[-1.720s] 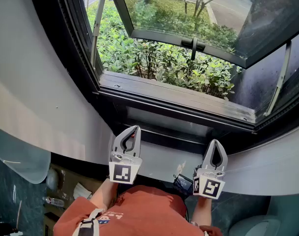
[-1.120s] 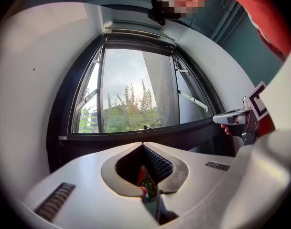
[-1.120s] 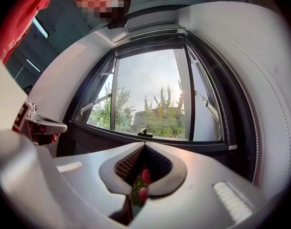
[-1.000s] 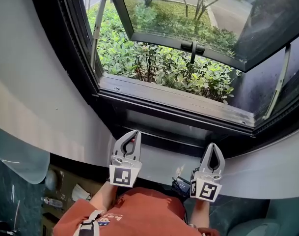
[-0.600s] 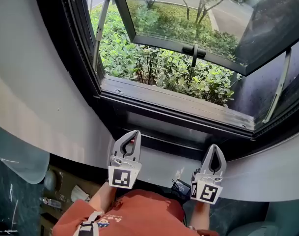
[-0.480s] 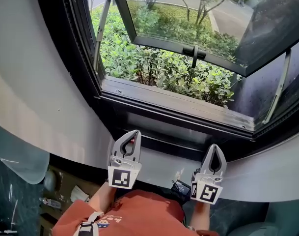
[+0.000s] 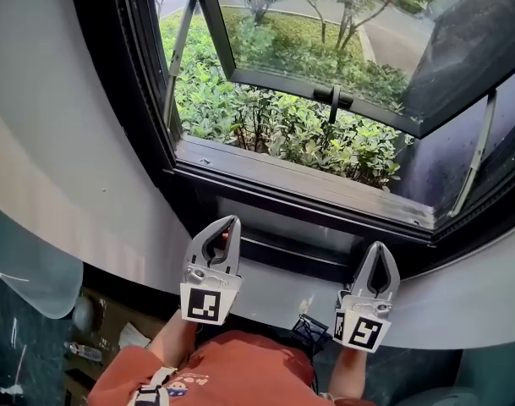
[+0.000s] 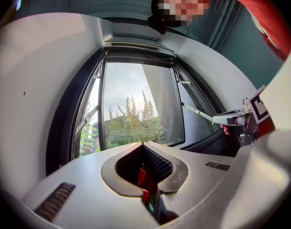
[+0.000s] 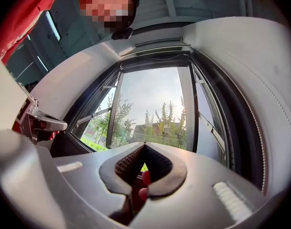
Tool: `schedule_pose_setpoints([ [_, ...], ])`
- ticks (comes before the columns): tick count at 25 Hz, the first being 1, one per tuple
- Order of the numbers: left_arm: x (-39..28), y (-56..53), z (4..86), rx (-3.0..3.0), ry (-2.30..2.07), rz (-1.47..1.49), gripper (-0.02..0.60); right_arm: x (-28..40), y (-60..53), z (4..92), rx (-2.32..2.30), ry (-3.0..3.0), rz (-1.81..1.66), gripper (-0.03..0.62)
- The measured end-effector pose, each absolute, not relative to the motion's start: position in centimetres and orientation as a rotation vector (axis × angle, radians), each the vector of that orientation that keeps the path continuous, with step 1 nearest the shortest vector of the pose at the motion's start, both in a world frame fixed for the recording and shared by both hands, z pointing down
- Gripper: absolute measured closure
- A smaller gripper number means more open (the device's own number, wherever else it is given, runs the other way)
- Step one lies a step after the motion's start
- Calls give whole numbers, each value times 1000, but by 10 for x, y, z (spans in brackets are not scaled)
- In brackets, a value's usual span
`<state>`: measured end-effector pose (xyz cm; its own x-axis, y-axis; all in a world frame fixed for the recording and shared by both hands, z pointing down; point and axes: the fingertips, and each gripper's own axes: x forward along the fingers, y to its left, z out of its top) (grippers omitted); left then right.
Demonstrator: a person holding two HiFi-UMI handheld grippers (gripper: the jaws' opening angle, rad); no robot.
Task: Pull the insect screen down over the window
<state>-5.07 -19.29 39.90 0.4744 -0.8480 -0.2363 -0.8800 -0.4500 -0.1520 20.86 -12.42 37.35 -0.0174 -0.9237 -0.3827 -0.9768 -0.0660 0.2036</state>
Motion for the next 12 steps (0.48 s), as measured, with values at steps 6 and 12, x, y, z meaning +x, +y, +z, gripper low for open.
schedule_pose_setpoints([
  [6,-51,-196,380,-2433,1471,224,575,210,-125,347,-2088,2018,736,585],
  [12,-53,-201,348,-2369,1447,293,575,212,-124,314,-2054,1972,855,585],
])
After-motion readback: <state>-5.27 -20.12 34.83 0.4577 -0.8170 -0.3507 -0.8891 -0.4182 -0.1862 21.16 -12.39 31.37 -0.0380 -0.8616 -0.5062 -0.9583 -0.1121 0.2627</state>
